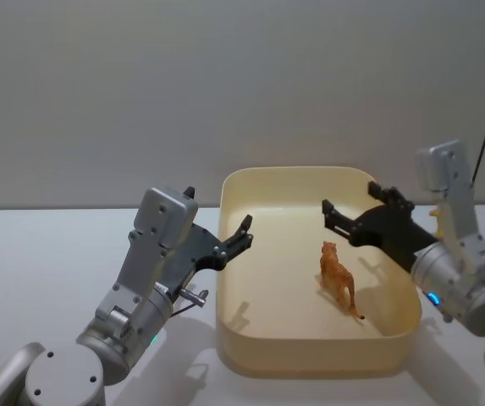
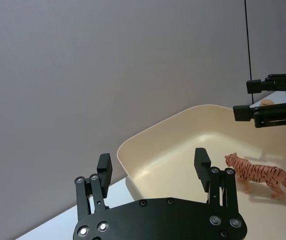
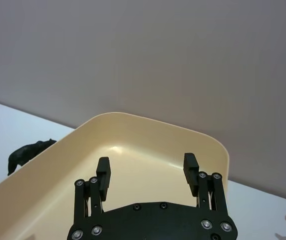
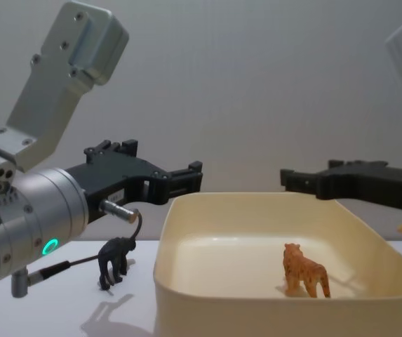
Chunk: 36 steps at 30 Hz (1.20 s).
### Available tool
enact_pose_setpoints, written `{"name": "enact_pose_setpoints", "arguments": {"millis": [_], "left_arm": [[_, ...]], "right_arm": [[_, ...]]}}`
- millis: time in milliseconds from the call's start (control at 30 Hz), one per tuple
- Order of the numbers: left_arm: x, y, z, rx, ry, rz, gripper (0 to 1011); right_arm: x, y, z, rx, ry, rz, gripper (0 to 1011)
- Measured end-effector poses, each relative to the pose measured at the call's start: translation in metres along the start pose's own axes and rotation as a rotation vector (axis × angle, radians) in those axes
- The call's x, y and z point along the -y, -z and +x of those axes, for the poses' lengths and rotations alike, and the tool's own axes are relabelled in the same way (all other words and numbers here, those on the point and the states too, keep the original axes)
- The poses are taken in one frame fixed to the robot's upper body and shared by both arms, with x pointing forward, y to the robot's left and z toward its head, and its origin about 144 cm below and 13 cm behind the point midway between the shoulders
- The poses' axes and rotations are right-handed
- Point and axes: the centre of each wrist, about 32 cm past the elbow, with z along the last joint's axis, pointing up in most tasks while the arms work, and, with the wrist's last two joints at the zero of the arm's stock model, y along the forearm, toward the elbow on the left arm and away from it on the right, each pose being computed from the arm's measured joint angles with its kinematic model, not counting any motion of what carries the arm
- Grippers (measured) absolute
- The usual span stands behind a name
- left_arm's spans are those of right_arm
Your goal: Pick up the toy alternately with two hands and place it into the central storage box.
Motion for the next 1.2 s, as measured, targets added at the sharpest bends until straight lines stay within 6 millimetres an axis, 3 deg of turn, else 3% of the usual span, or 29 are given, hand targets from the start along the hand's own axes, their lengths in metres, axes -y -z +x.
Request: {"name": "enact_pose_setpoints", "arguments": {"millis": [200, 800, 1200], "left_arm": [[0.0, 0.0, 0.0, 0.0, 0.0, 0.0, 1001], [0.0, 0.0, 0.0, 0.0, 0.0, 0.0, 1002], [0.0, 0.0, 0.0, 0.0, 0.0, 0.0, 1001]], "right_arm": [[0.011, 0.0, 0.011, -0.005, 0.056, 0.012, 1001], [0.074, 0.01, 0.059, -0.019, 0.274, -0.027, 1001], [0.091, 0.019, 0.07, -0.02, 0.329, -0.085, 1001]]}}
